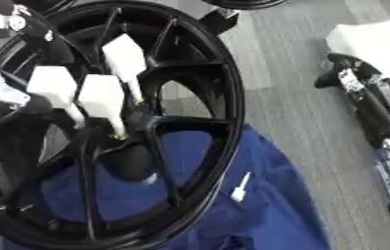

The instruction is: Pull the pin out of the wheel hub.

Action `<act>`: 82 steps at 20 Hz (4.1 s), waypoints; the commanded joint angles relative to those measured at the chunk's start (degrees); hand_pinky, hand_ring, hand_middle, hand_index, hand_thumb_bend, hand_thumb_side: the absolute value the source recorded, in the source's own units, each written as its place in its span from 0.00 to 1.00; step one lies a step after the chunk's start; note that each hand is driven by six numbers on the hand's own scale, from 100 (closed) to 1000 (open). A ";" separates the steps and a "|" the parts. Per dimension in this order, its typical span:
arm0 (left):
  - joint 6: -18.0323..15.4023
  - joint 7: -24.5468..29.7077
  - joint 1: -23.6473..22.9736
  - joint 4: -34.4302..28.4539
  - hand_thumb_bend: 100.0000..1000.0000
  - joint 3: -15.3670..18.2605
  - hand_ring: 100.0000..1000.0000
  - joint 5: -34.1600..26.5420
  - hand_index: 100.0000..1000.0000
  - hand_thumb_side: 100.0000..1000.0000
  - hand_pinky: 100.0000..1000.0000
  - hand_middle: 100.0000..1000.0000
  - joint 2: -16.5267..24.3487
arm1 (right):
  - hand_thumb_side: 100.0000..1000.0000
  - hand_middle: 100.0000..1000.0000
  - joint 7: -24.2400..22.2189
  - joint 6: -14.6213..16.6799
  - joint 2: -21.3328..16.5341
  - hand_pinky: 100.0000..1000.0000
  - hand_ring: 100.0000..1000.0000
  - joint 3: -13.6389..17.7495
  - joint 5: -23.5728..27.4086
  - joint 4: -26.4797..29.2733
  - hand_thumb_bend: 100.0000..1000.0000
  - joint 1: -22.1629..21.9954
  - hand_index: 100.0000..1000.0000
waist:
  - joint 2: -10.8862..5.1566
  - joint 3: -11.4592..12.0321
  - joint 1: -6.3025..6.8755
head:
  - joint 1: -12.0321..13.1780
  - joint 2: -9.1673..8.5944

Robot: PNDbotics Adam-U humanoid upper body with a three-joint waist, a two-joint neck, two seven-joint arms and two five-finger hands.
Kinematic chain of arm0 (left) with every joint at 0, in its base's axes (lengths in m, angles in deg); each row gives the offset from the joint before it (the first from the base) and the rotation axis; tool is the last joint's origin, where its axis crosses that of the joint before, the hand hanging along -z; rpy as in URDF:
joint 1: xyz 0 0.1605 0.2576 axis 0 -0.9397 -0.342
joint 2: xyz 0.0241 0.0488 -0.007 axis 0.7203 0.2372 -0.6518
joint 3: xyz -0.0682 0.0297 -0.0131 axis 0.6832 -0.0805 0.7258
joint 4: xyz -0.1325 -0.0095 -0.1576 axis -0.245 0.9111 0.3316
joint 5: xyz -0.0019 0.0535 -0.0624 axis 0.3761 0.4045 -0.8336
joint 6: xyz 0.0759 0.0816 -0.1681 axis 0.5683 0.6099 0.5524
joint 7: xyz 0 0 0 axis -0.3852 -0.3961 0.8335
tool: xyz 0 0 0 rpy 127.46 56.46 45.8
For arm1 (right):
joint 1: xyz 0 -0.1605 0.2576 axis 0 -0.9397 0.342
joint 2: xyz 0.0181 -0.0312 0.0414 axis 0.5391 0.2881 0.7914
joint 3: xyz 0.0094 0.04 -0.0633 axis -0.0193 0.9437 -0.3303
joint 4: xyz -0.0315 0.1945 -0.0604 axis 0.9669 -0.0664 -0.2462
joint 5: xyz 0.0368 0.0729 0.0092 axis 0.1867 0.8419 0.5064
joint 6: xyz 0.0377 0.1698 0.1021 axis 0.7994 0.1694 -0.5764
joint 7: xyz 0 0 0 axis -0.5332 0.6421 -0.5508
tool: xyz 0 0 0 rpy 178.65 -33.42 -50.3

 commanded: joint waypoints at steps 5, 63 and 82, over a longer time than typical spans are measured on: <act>-1.33 -0.10 0.95 1.28 0.41 0.85 0.74 1.70 0.82 0.43 0.76 0.69 0.33 | 0.68 0.54 -0.42 0.13 -0.54 1.00 0.66 0.30 -0.24 0.37 0.00 0.19 0.84 | -0.95 -0.10 -0.39 | 0.37 -0.86; 8.69 -29.85 -5.94 7.49 0.00 33.02 0.42 -17.21 0.40 0.04 0.58 0.20 12.37 | 0.66 0.54 0.48 0.85 -1.22 1.00 0.67 2.39 0.16 0.15 0.00 -1.88 0.84 | -2.15 2.36 -0.44 | -2.42 0.48; 1.89 -35.40 -27.17 15.30 0.11 43.67 0.69 -11.87 0.79 0.57 0.75 0.64 15.30 | 0.64 0.54 1.70 1.49 -2.29 1.00 0.67 3.39 1.95 1.02 0.00 -1.42 0.84 | -2.77 2.94 -1.30 | -1.43 0.36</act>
